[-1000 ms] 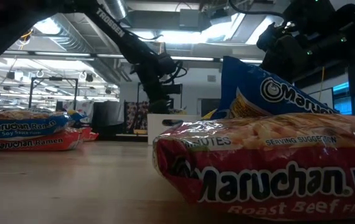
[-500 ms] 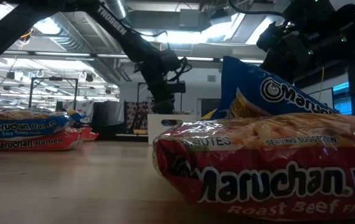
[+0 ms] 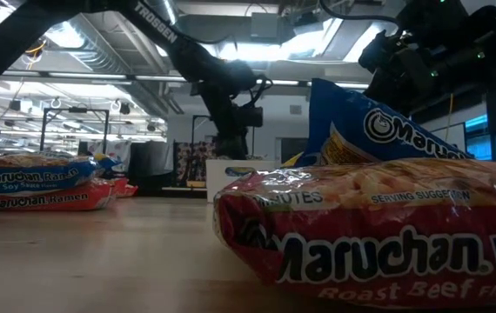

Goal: Sort Maruchan noodles
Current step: Put the blue noodle pack into the white bin

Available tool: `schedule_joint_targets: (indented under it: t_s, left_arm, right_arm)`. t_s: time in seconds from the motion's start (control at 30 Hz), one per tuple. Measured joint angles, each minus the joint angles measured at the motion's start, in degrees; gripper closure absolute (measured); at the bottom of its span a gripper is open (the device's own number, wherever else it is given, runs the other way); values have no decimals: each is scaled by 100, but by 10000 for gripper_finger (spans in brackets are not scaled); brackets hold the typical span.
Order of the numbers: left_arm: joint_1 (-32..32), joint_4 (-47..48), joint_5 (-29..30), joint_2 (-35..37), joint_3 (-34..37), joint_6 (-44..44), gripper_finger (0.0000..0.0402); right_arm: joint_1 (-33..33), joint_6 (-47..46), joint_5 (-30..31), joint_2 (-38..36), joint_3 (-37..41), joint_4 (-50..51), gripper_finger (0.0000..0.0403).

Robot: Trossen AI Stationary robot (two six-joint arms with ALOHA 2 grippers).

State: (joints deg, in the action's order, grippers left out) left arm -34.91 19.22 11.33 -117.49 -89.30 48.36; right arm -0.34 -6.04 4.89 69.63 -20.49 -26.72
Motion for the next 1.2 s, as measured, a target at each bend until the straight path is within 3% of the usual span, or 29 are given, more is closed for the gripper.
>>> schedule_joint_targets:
  t_s: [0.43, 0.7, 1.0, 1.2]
  left_arm:
    - [-71, -115, -240, 24, 2, -151, 225]
    - [103, -176, 77, 30, 1, -125, 225]
    - [172, -232, 172, 548, 9, -228, 225]
    - [499, -205, 148, 1099, 9, -1010, 225]
  right_arm:
    - [0, -2, 0, 0, 2, -2, 155]
    - [0, -7, 0, 0, 2, -4, 155]
    - [0, -7, 0, 1, 2, -2, 155]
    - [-7, -349, 2, 2, 2, 25, 155]
